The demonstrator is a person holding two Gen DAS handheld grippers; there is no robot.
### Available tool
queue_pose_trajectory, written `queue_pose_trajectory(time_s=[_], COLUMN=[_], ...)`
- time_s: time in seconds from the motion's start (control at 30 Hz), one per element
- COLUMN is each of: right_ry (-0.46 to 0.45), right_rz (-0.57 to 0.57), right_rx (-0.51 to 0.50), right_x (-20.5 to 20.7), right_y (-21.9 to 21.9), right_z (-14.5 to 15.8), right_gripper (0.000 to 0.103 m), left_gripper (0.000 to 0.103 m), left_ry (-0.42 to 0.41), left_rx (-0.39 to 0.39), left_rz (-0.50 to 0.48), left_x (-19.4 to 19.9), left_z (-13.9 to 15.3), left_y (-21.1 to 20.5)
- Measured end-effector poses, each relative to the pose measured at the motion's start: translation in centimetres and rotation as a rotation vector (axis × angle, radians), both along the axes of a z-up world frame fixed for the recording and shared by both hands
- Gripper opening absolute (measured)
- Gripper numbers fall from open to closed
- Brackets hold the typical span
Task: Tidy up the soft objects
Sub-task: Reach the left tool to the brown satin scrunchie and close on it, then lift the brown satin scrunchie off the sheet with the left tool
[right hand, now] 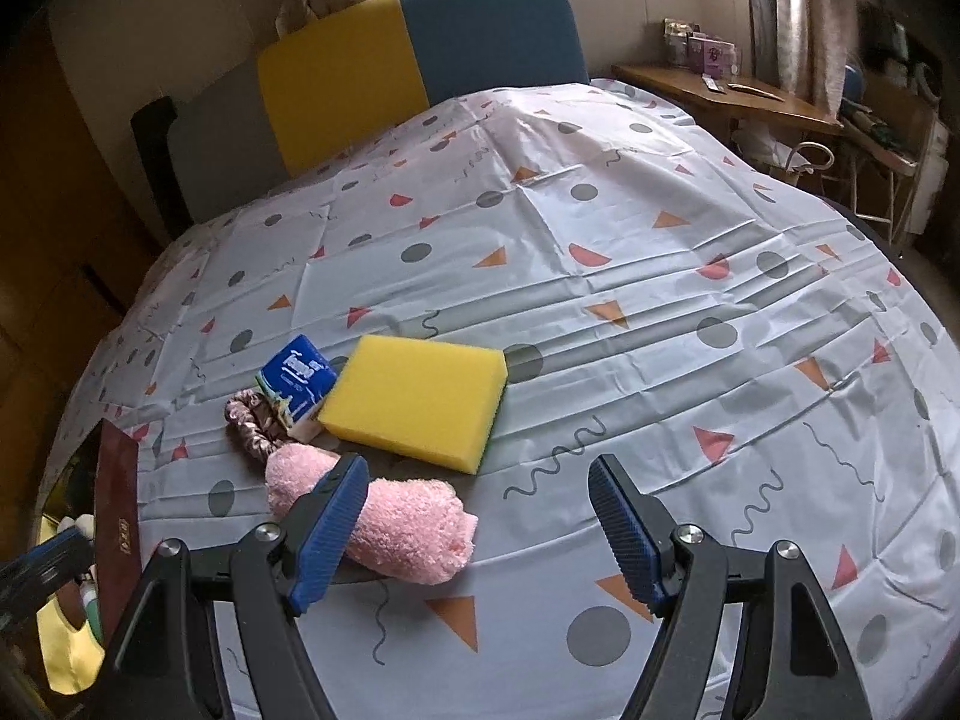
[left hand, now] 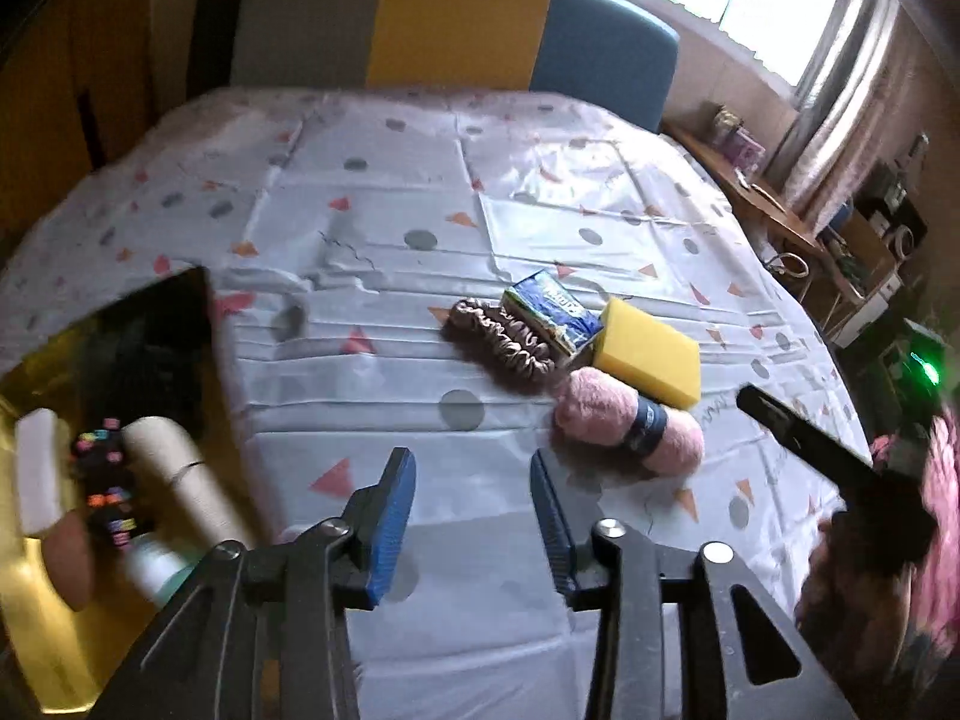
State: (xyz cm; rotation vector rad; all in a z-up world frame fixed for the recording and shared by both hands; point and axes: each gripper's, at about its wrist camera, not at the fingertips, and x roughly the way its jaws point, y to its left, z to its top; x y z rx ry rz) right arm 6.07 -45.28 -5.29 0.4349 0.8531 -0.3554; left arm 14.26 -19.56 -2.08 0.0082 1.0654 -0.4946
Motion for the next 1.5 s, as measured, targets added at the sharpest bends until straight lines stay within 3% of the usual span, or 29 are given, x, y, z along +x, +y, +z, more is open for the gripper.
queue_pose_trajectory(time_s=[0.37, 0.5, 0.73, 0.9, 1.03, 1.13, 1.27, 1.5], right_ry=[0.005, -0.003, -0.009, -0.016, -0.009, -0.005, 0.000, 0.003], right_rz=[0.003, 0.003, 0.000, 0.000, 0.003, 0.004, -0.004, 0.006], right_rx=[0.053, 0.075, 0.123, 0.138, 0.140, 0.129, 0.135, 0.119], right_x=[0.4, 0.5, 0.4, 0.4, 0.4, 0.4, 0.4, 0.4], right_y=[-0.5, -0.6, -1.0, -1.0, -1.0, -0.8, -1.0, -0.8], right_z=[-0.3, -0.3, -0.5, -0.4, -0.5, -0.6, -0.8, -0.7], right_gripper=[0.078, 0.079, 0.079, 0.079, 0.080, 0.080, 0.080, 0.080], left_gripper=[0.030, 0.030, 0.032, 0.032, 0.041, 0.041, 0.018, 0.016], left_ry=[0.233, 0.268, 0.249, 0.214, 0.172, 0.154, 0.126, 0.177], left_rx=[-0.058, -0.022, 0.007, 0.094, 0.168, 0.184, 0.183, 0.143], left_rz=[0.111, 0.146, 0.160, 0.139, 0.093, 0.087, 0.035, -0.051], left_x=[8.6, 10.8, 12.6, 13.3, 13.8, 13.6, 12.6, 8.4], left_z=[-6.0, -7.8, -8.1, -8.1, -8.2, -8.2, -8.2, -8.0], left_y=[-5.5, -6.6, -8.5, -10.0, -11.6, -12.0, -10.9, -7.1])
